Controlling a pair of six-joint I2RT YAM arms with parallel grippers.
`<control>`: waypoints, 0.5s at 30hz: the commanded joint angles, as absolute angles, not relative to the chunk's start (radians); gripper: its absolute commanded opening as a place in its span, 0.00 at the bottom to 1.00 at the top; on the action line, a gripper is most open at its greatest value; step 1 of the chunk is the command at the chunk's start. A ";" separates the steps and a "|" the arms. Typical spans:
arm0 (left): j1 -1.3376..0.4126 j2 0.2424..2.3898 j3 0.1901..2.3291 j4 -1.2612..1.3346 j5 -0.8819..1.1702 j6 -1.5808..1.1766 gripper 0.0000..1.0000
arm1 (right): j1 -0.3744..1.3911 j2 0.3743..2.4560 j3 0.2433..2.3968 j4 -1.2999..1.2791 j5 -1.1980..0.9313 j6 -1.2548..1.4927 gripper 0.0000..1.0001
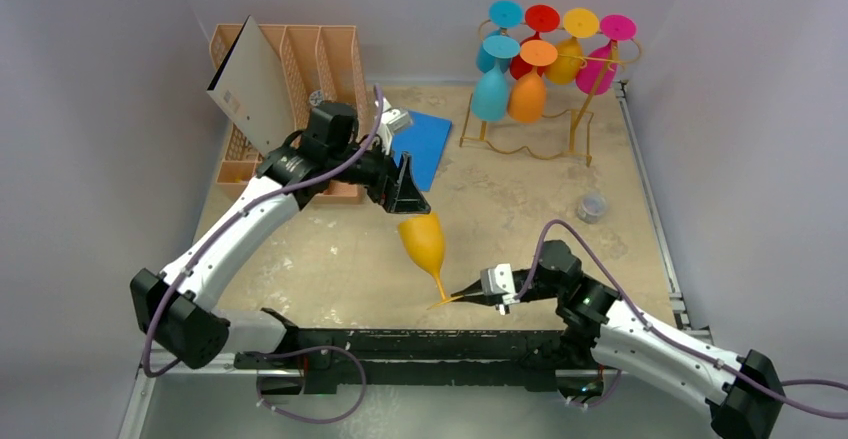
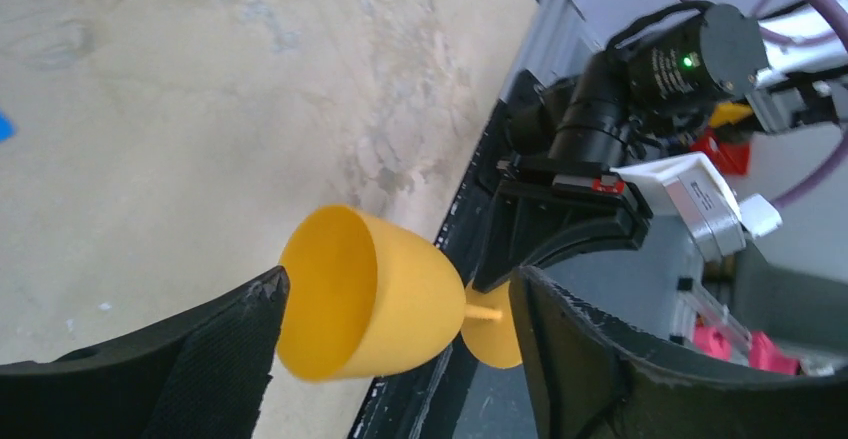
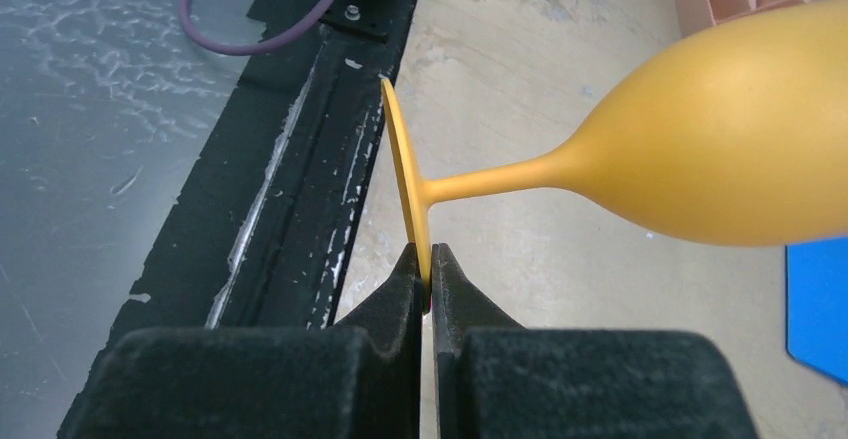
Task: Take the wine glass off the wine glass rack
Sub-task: Place the wine glass at the center of the board.
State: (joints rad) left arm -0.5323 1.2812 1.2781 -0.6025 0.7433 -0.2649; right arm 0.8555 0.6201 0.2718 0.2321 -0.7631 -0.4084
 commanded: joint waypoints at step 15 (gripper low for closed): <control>-0.547 1.353 1.263 -0.716 1.140 -0.149 0.54 | 0.857 0.546 0.252 0.265 -0.830 -0.439 0.00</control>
